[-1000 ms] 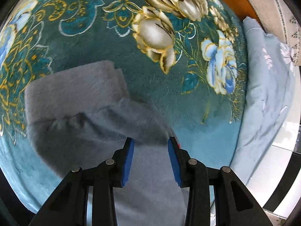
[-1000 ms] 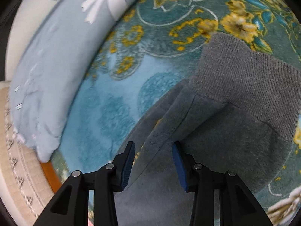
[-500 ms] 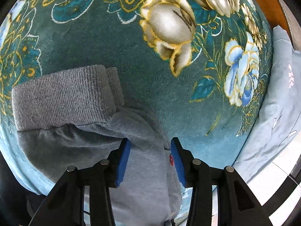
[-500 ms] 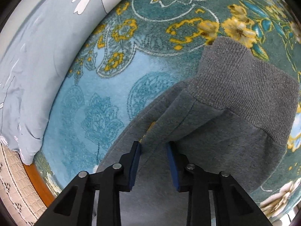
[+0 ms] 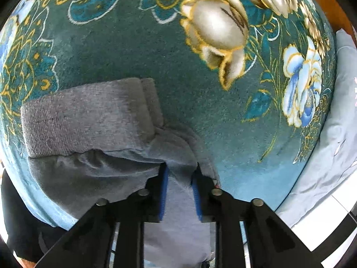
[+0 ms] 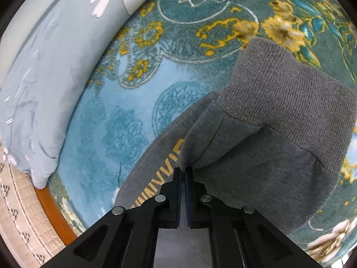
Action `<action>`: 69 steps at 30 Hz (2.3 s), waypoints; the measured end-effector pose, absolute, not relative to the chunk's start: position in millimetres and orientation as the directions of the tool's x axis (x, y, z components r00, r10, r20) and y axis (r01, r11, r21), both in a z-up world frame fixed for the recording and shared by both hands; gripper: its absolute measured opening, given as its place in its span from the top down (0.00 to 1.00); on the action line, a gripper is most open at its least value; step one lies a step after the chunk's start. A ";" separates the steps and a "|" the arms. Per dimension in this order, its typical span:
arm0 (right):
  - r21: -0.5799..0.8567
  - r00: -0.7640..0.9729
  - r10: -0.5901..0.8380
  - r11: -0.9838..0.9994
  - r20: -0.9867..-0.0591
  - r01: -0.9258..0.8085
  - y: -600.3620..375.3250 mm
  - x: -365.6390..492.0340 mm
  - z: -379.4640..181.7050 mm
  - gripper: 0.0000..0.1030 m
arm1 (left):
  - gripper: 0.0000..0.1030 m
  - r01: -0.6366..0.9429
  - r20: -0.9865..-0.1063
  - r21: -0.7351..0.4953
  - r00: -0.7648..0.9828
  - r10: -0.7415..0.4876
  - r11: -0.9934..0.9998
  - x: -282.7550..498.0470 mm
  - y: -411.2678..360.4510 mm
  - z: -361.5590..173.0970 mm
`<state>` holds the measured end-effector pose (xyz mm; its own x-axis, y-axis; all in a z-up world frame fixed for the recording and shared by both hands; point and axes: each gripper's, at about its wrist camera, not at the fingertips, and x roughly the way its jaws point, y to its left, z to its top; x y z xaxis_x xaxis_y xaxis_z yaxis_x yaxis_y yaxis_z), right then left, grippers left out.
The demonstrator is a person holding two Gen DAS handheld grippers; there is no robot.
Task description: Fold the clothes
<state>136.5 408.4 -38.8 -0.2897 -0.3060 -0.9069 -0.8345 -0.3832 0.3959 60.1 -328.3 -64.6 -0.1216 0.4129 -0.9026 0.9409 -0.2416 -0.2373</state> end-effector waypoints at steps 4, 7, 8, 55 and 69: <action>0.484 -0.374 -0.329 -0.377 -0.867 -0.790 415.1 158.1 -21.8 0.98 | 0.90 0.923 -0.889 -0.301 -0.180 0.421 -0.240 75.7 -327.4 -61.9; 0.516 -0.408 -0.332 -0.375 -0.850 -0.770 415.3 148.6 -7.8 0.98 | 0.91 0.903 -0.872 -0.357 -0.231 0.431 -0.239 88.6 -328.0 -55.9; 0.525 -0.418 -0.332 -0.375 -0.846 -0.764 415.1 144.1 -3.1 0.98 | 0.91 0.894 -0.864 -0.380 -0.251 0.437 -0.238 94.3 -328.3 -52.0; 0.709 -0.618 -0.350 -0.382 -0.704 -0.592 451.3 210.5 -9.1 0.48 | 0.69 0.597 -0.925 -0.370 -0.306 0.224 -0.712 128.8 -252.4 44.1; 0.708 -0.594 -0.396 -0.281 -0.701 -0.648 452.0 192.3 -52.8 0.58 | 0.69 0.489 -0.956 -0.279 -0.221 0.192 -0.826 156.6 -145.2 1.4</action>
<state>192.3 452.0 -52.8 -0.5940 -0.3955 -0.7005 -0.6481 -0.2806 0.7080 156.6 -145.2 1.4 -0.2210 0.1923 -0.9561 0.4892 -0.8263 -0.2793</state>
